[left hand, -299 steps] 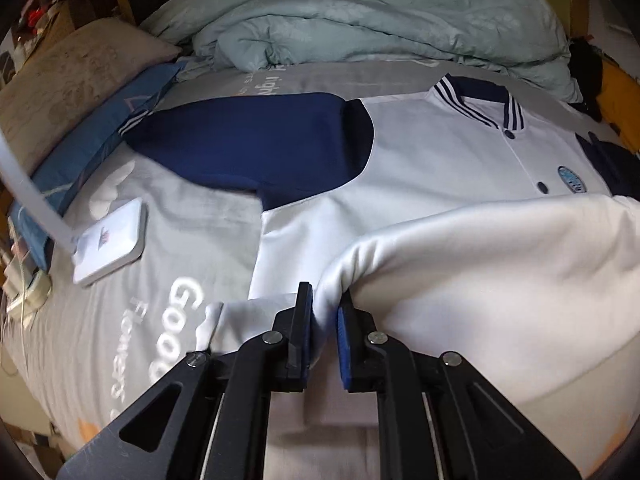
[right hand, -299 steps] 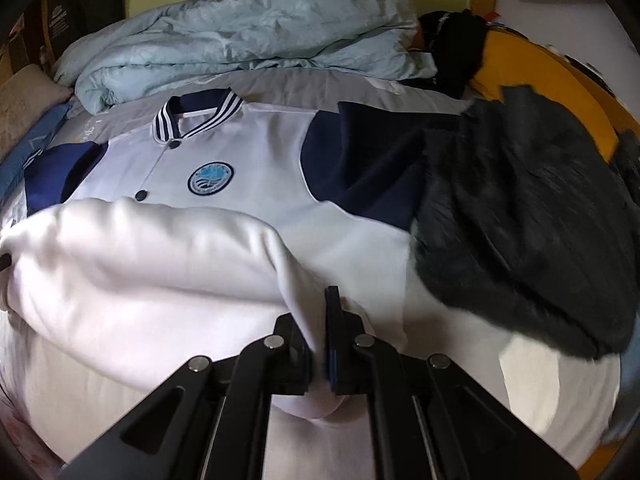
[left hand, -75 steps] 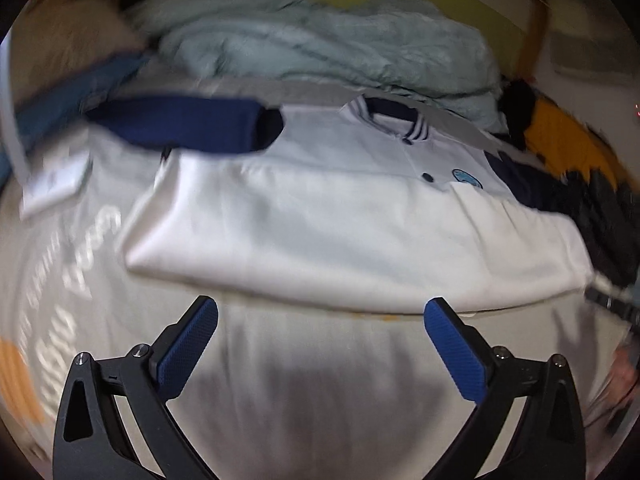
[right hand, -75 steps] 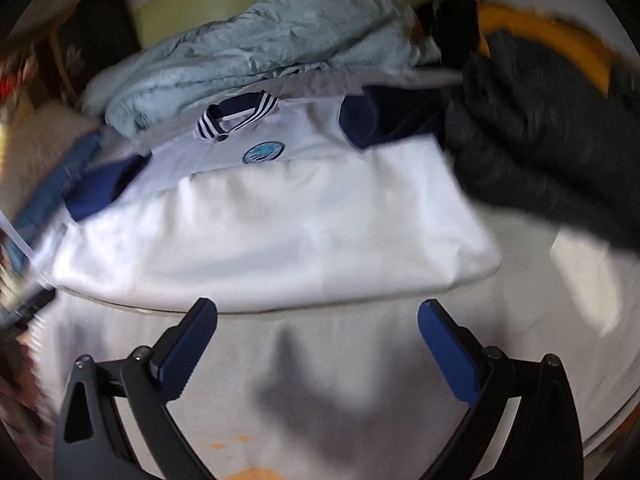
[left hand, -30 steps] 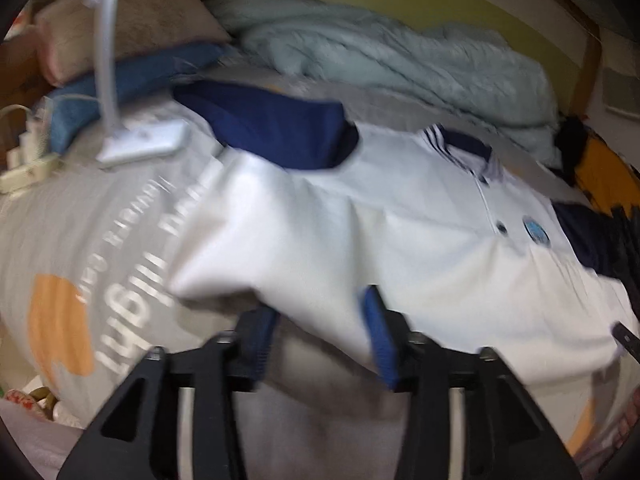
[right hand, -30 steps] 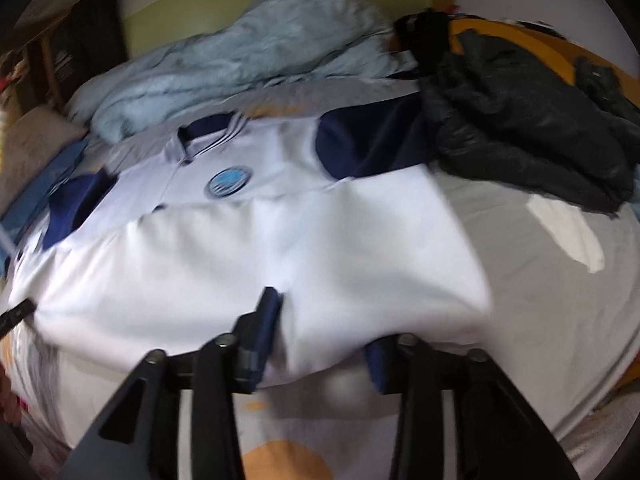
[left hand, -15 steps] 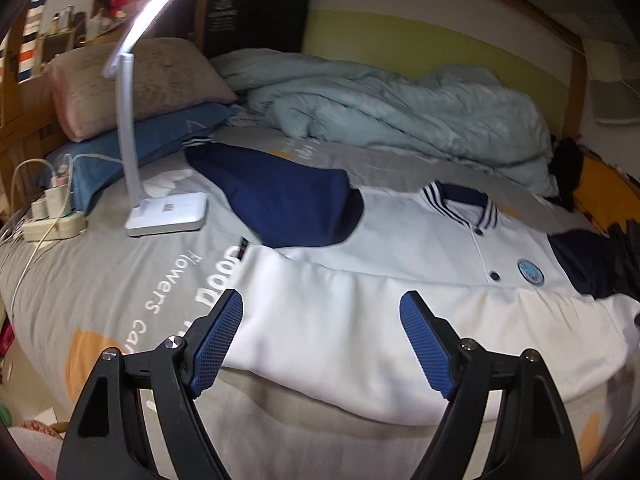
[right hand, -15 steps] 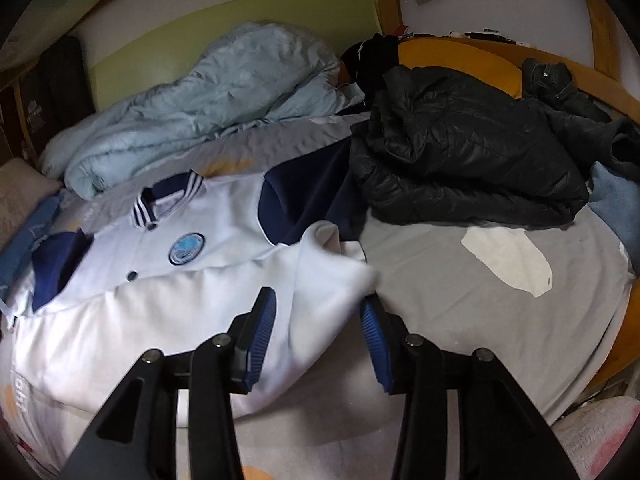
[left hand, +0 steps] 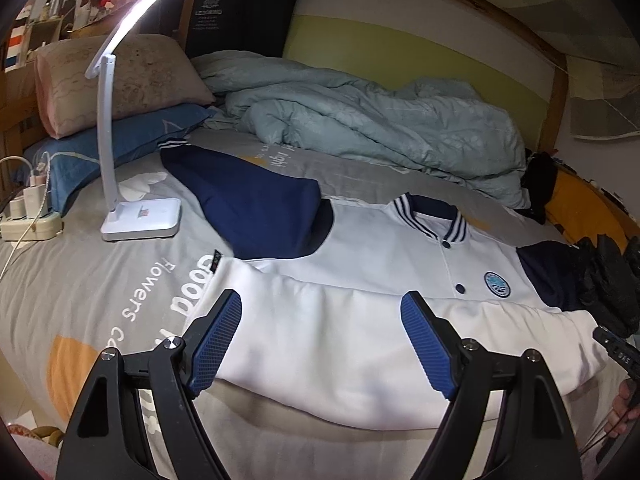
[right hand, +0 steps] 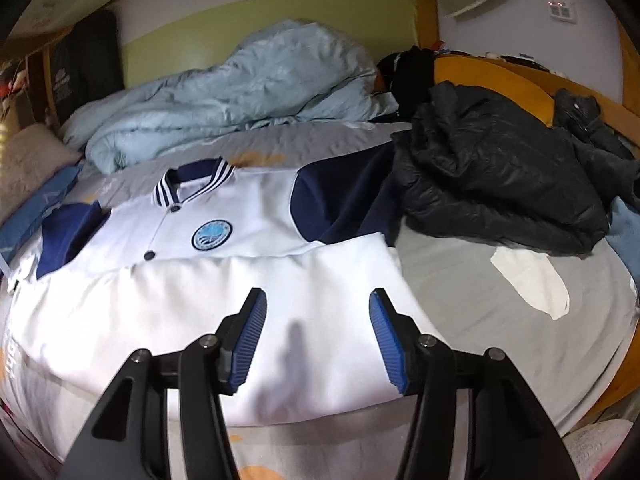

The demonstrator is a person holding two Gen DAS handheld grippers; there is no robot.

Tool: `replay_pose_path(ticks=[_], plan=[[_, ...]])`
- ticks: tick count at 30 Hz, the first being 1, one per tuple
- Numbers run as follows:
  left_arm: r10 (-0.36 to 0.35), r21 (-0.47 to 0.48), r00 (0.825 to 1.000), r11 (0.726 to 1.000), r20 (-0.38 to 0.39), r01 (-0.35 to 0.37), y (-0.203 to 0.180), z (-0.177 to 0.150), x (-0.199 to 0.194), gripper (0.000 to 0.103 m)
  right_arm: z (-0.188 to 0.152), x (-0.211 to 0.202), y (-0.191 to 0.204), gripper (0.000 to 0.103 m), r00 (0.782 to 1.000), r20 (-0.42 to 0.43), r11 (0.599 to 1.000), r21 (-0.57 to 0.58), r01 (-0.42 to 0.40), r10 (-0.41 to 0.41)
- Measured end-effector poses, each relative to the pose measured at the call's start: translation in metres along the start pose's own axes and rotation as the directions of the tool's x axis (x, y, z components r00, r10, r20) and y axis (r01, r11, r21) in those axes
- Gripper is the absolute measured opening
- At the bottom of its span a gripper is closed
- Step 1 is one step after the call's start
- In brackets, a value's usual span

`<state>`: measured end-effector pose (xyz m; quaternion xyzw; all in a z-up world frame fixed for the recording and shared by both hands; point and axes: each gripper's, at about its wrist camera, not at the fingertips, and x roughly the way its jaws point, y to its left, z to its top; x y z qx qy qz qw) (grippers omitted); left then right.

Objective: Fold large clothes
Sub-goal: 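Open both grippers and withdraw from the folded white fabric, then move the left gripper to the navy sleeve and grasp it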

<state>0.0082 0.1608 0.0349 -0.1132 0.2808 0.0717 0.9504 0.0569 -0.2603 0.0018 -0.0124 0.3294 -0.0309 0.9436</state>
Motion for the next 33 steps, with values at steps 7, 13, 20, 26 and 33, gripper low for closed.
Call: replay_pose_path(ticks=[7,13,20,26,33], plan=[[-0.053,0.049,0.998,0.997,0.036,0.051,-0.011,0.013,-0.006,0.081,0.0,0.002,-0.006,0.051,0.995,-0.034,0.993,0.062,-0.097,0.099],[-0.065,0.057,0.996,0.996,0.064,0.061,-0.004,0.089,0.011,0.081,0.0,0.005,-0.002,0.051,0.996,-0.027,0.995,0.051,-0.082,0.084],[0.008,0.025,0.997,1.0,0.074,-0.009,0.028,0.141,0.056,0.071,-0.004,0.011,0.014,0.051,1.0,-0.015,0.999,-0.036,-0.028,0.027],[0.061,-0.076,0.998,0.995,-0.024,-0.063,0.09,0.153,0.114,0.06,0.022,0.04,0.024,0.051,0.998,-0.06,0.998,-0.044,-0.033,0.031],[0.122,-0.024,0.987,0.992,-0.104,-0.126,0.13,0.162,0.178,0.055,0.075,0.075,0.046,0.051,1.0,0.003,0.997,-0.071,-0.029,0.029]])
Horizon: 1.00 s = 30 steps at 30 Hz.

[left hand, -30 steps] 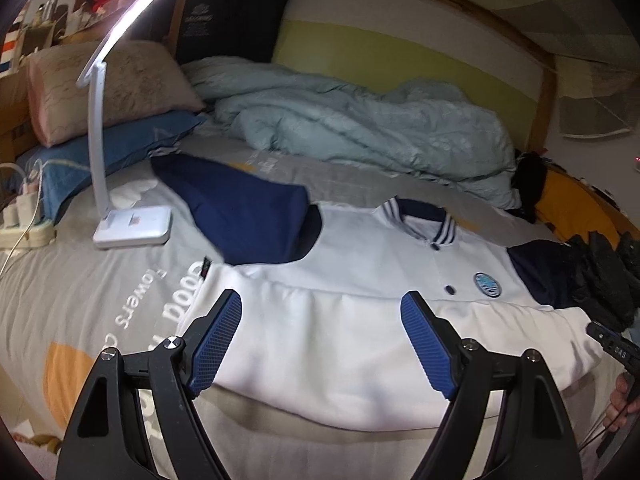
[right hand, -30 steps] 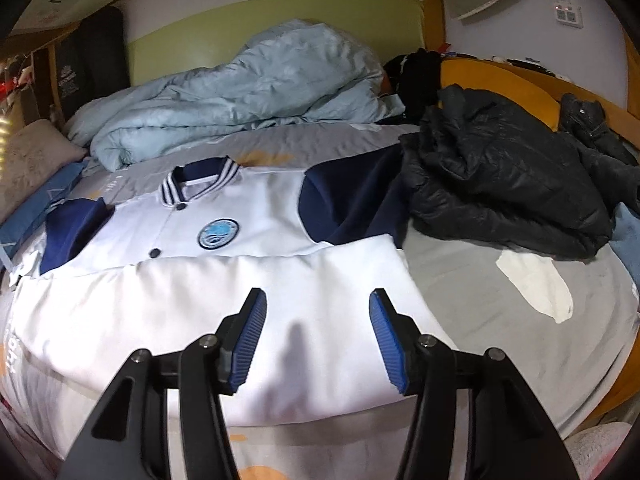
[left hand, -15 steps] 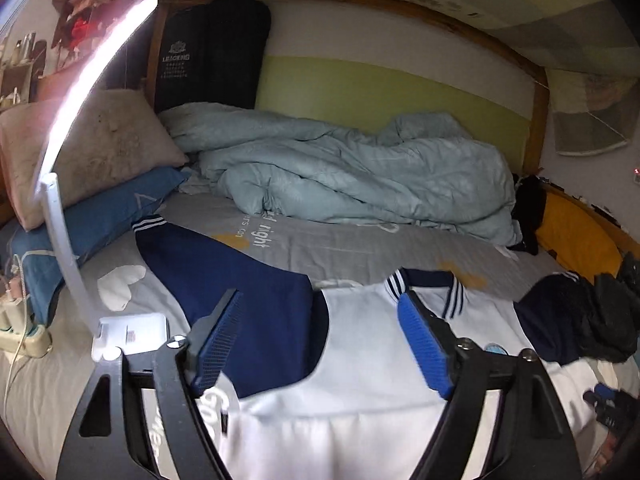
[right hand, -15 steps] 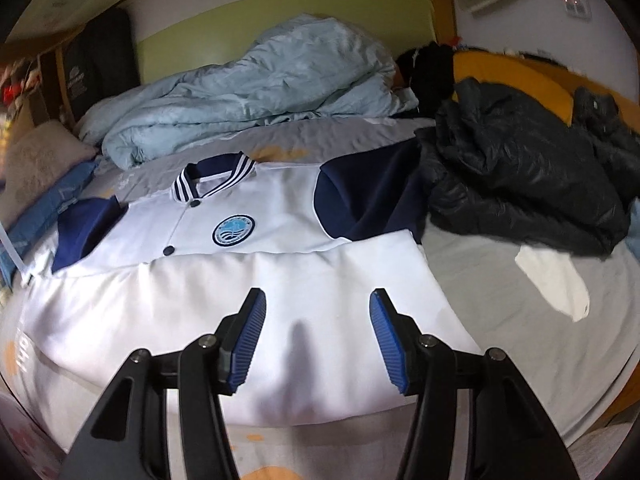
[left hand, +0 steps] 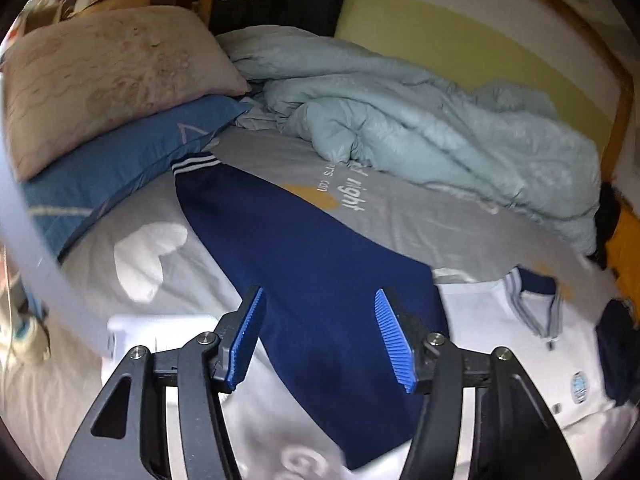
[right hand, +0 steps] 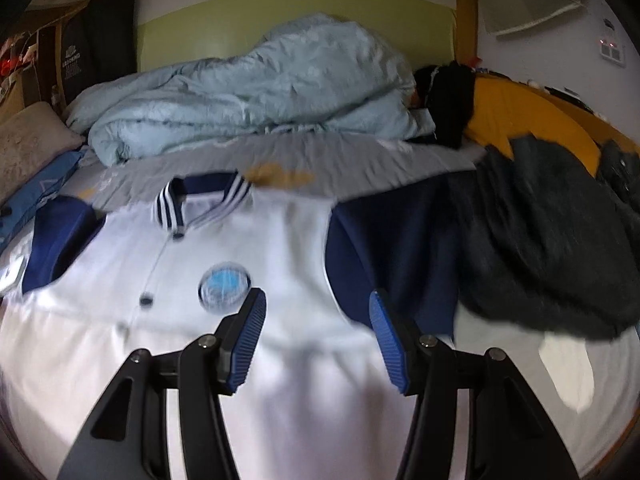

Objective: Fold large clothes
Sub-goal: 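Move the left gripper to the navy sleeve and grasp it, then fold the held navy sleeve across the jacket body with the left gripper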

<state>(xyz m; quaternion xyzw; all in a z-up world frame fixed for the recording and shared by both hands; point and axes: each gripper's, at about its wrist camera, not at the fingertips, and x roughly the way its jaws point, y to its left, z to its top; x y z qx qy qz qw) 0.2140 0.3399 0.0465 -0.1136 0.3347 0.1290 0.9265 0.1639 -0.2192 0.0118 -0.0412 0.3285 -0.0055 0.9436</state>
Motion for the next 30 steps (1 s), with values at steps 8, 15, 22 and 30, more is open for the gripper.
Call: replay_pose_path(ticks=[8,15,22,30], plan=[[0.013,0.0,0.984,1.0,-0.18,-0.013,0.021,-0.007,0.079,0.057,-0.025,0.028,0.003,0.051,0.996,-0.071,0.999,-0.014,-0.05,0.049],[-0.016,-0.048,0.964,0.999,-0.264,0.004,0.04,-0.027,0.11,0.005,-0.027,0.026,0.006,0.051,0.994,-0.074,0.997,-0.023,-0.077,0.075],[-0.014,0.081,1.0,0.997,0.013,0.013,-0.013,-0.007,0.03,0.004,-0.027,0.022,0.001,0.051,0.995,-0.074,0.998,-0.002,-0.067,0.067],[-0.251,0.247,0.968,0.939,0.022,0.238,-0.113,-0.052,-0.072,0.004,-0.028,0.009,-0.001,0.051,0.994,-0.06,0.996,0.007,-0.086,0.087]])
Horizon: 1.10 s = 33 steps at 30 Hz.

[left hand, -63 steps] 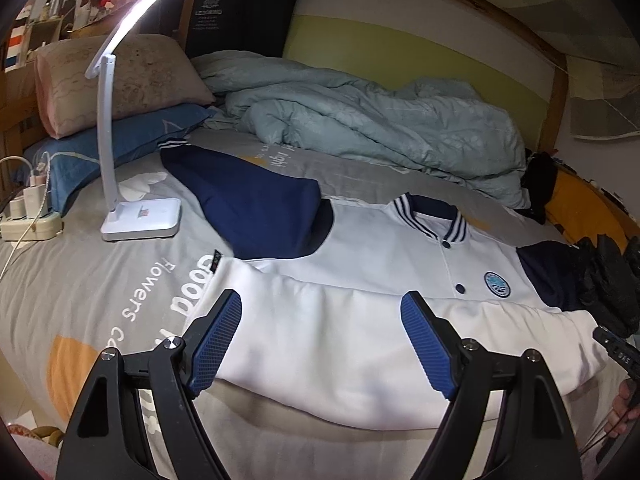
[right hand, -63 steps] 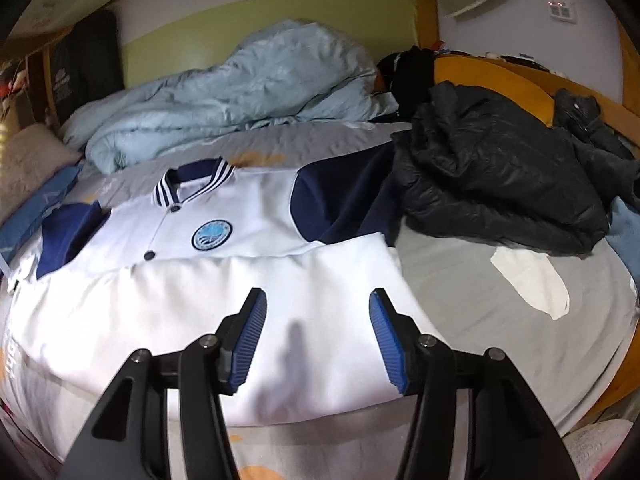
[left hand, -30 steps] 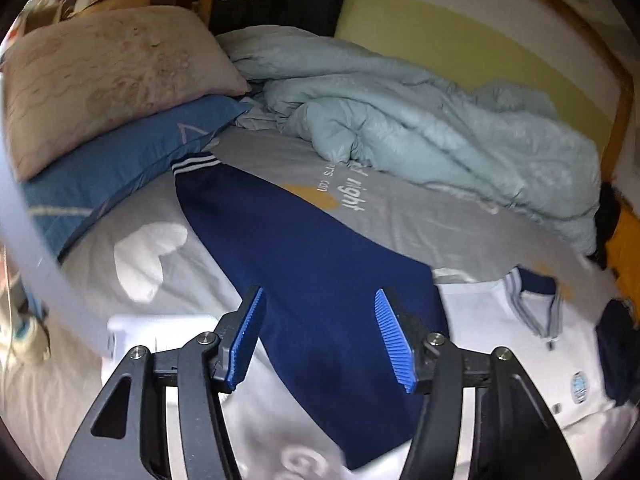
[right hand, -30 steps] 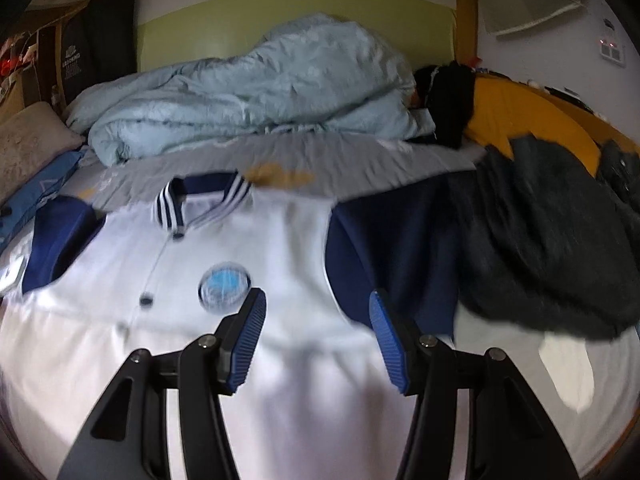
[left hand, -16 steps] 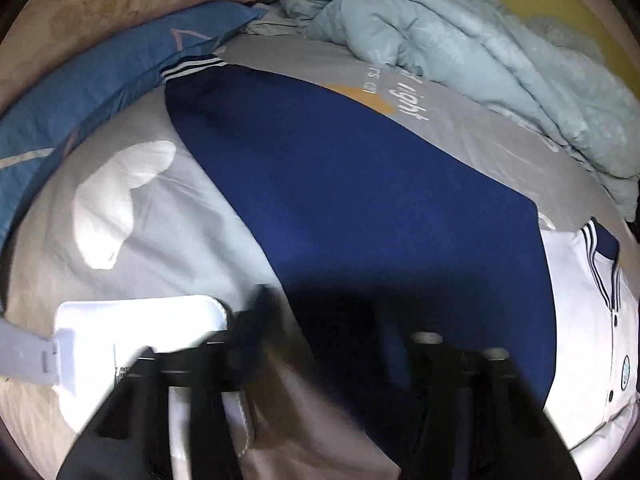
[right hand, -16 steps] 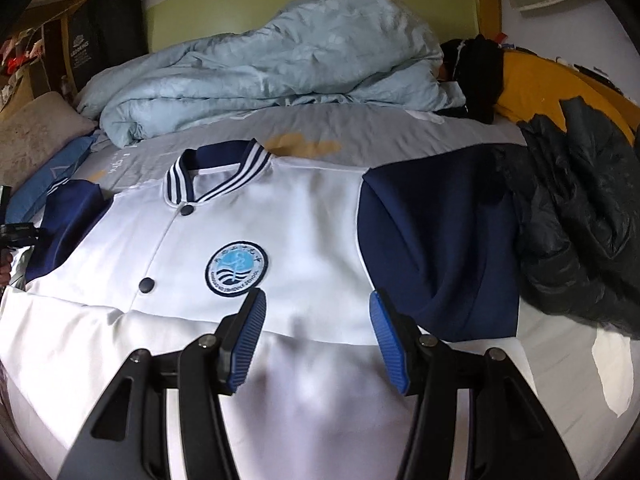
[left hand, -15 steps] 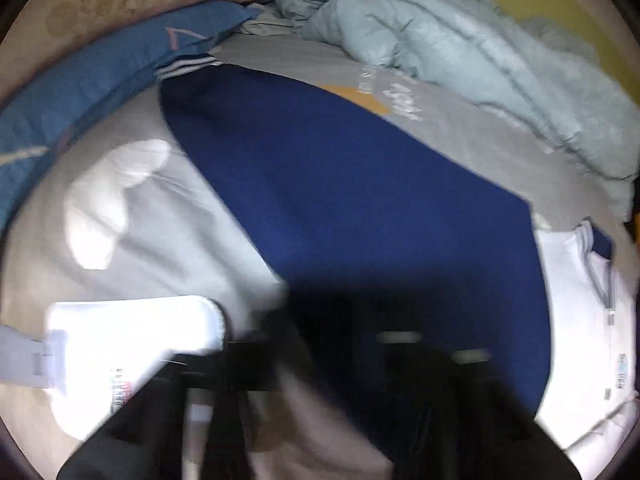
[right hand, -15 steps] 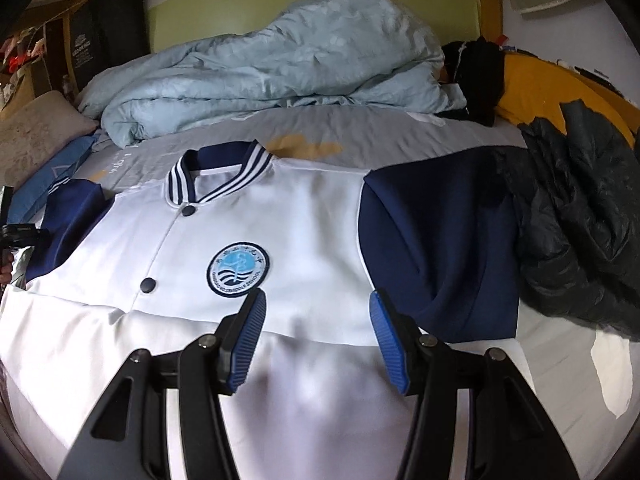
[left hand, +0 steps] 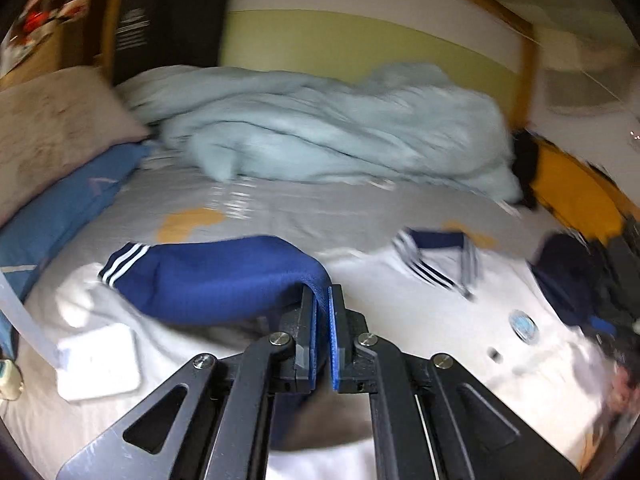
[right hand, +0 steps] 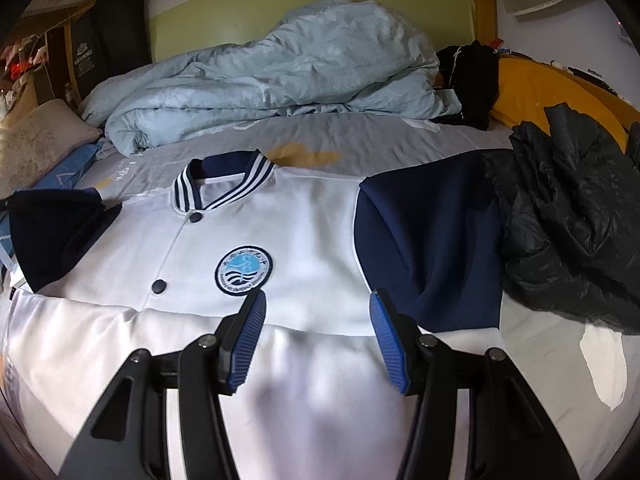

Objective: Fold large clothes
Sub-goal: 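Fold the held navy sleeve across the jacket body with the left gripper, then regrasp the navy sleeve with the left gripper and fold it further across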

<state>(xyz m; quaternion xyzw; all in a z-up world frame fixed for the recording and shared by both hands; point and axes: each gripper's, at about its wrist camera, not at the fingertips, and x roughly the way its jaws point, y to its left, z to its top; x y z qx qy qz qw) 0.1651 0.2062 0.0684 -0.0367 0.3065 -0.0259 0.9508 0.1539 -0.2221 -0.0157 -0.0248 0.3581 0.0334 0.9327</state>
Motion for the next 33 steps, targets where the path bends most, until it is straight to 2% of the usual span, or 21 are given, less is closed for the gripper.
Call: replay_pose_path(ticks=[3,6,7,10,12,13,15,16,19,22,25,27,31,33], plan=[[-0.027,0.025,0.997,0.999,-0.078,0.029,-0.032,-0.017,0.01,0.005,-0.003,-0.001,-0.002,0.051,1.0,-0.01,1.0,0.007,-0.003,0.003],[-0.056,-0.01,0.982,0.998,-0.183,0.055,-0.047,-0.037,0.021,0.005,-0.004,0.0,-0.004,0.051,1.0,-0.028,1.0,0.011,-0.012,0.012],[-0.072,-0.02,0.978,0.997,-0.197,0.07,-0.053,-0.042,0.02,0.006,-0.005,0.0,-0.006,0.051,0.999,-0.031,1.0,0.02,-0.011,0.011],[-0.106,0.002,0.976,0.994,-0.189,0.109,-0.069,-0.054,0.008,0.02,-0.005,-0.002,-0.009,0.051,0.999,-0.033,0.999,0.031,-0.02,0.021],[-0.087,0.037,0.984,0.995,-0.155,0.094,-0.075,-0.054,-0.003,0.033,-0.004,-0.003,-0.009,0.051,0.999,-0.028,0.999,0.035,-0.021,0.022],[-0.076,0.046,0.988,0.995,-0.138,0.083,-0.075,-0.052,-0.006,0.036,-0.004,-0.004,-0.009,0.051,0.999,-0.026,0.999,0.034,-0.022,0.023],[-0.045,0.03,0.994,0.998,-0.102,0.048,-0.063,-0.046,-0.009,0.051,-0.005,-0.004,-0.008,0.051,0.999,-0.026,0.999,0.029,-0.019,0.02],[-0.022,0.01,0.995,1.0,-0.096,0.023,-0.054,-0.043,-0.007,0.053,-0.005,-0.003,-0.007,0.051,1.0,-0.027,0.999,0.027,-0.016,0.017],[0.038,-0.062,0.994,0.997,-0.107,-0.045,-0.022,-0.034,0.0,0.054,-0.007,0.0,-0.007,0.051,0.999,-0.038,1.0,0.024,-0.014,0.014],[0.018,-0.159,0.991,0.987,-0.134,-0.039,0.01,-0.031,0.009,0.061,-0.006,0.001,-0.007,0.051,0.999,-0.041,1.0,0.025,-0.011,0.012],[0.038,-0.215,0.988,0.974,-0.151,-0.071,0.038,-0.028,0.024,0.068,-0.006,0.004,-0.007,0.051,0.999,-0.049,1.0,0.028,-0.012,0.013],[0.046,-0.262,0.984,0.961,-0.172,-0.09,0.056,-0.028,0.033,0.07,-0.007,0.006,-0.005,0.051,0.998,-0.058,1.0,0.026,-0.015,0.017],[0.105,-0.337,0.968,0.924,-0.226,-0.179,0.083,-0.03,0.052,0.07,-0.01,0.01,-0.003,0.052,0.997,-0.074,1.0,0.011,-0.019,0.02],[0.103,-0.357,0.965,0.915,-0.243,-0.188,0.093,-0.033,0.061,0.071,-0.012,0.012,-0.003,0.053,0.996,-0.082,1.0,0.015,-0.022,0.024]])
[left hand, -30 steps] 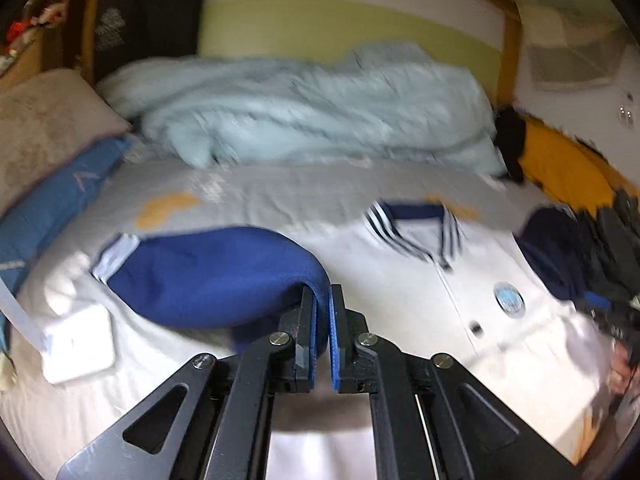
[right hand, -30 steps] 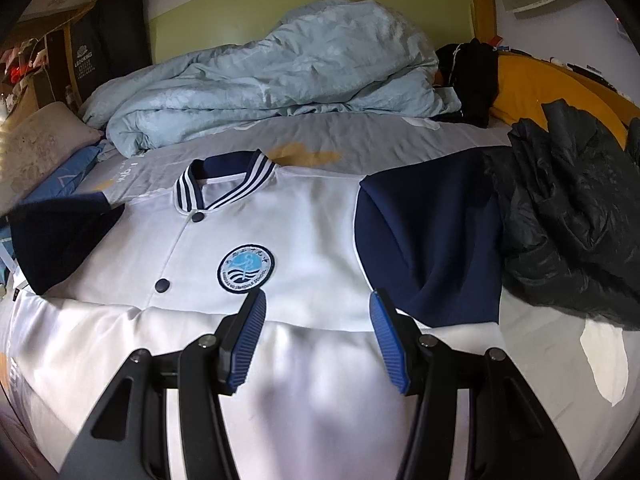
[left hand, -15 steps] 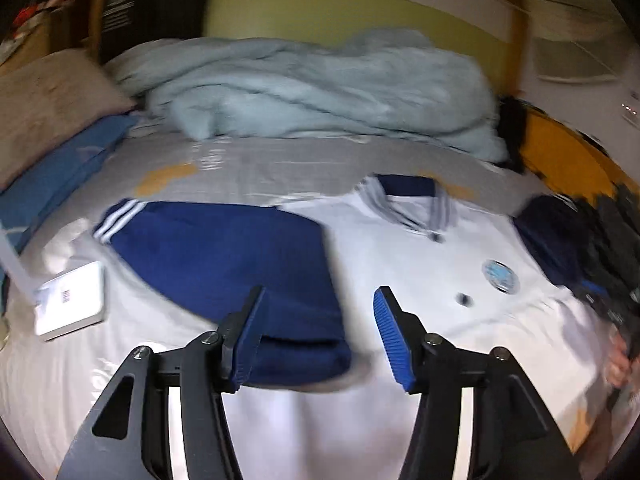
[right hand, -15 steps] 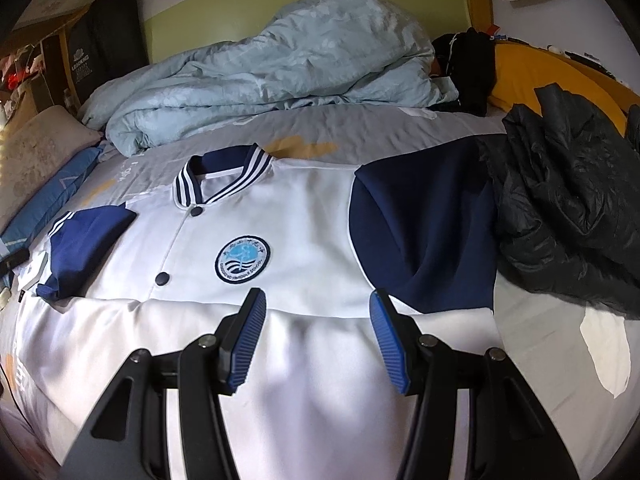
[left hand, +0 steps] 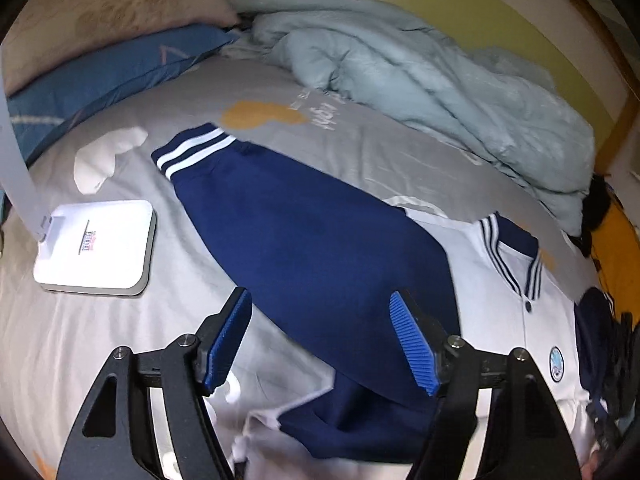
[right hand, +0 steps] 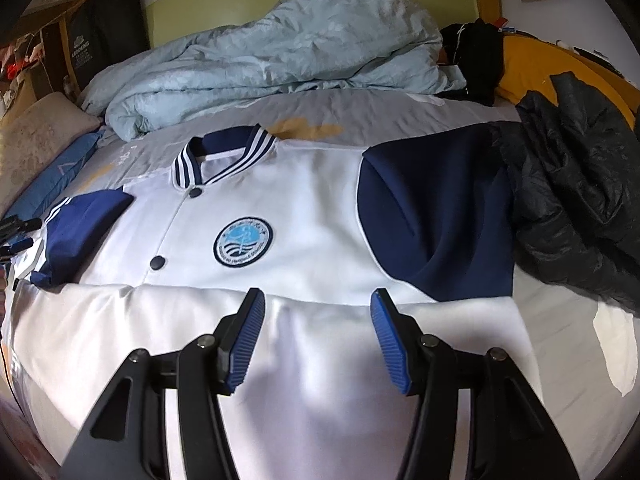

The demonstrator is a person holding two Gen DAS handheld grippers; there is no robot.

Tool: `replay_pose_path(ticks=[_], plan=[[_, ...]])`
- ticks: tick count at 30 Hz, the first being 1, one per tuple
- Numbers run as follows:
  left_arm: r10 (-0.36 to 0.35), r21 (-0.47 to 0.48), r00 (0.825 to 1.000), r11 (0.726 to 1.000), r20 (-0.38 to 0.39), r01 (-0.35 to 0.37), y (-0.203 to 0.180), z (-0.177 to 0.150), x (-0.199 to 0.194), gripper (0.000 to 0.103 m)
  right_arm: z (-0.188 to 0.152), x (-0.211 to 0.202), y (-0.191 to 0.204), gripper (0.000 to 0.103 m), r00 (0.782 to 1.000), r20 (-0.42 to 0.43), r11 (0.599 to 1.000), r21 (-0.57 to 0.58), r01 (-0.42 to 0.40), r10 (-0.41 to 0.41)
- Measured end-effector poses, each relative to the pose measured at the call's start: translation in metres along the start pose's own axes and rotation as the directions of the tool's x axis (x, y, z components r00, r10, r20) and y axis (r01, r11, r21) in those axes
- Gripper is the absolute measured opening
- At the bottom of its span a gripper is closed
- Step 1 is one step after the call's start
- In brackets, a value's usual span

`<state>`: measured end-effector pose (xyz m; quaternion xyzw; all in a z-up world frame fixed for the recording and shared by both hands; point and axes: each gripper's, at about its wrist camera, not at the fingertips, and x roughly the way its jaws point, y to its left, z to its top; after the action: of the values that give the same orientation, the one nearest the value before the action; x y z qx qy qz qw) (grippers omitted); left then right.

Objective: Fold large clothes
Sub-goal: 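Regrasp the navy sleeve with the left gripper and fold it further across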

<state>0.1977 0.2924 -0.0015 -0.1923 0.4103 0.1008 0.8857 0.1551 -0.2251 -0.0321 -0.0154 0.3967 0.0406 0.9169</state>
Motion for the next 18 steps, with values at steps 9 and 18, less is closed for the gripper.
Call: replay_pose_path(ticks=[9,18], plan=[[-0.133,-0.114,0.981,0.987,-0.141,0.118,0.034,0.001,0.061,0.005,0.0,0.001,0.001,0.054,1.0,-0.006,1.0,-0.005,-0.012,0.012],[-0.26,0.225,0.945,0.951,0.2,0.214,-0.046,0.0,-0.05,0.003,0.004,-0.008,0.002,0.054,1.0,0.017,1.0,0.0,-0.023,0.023]])
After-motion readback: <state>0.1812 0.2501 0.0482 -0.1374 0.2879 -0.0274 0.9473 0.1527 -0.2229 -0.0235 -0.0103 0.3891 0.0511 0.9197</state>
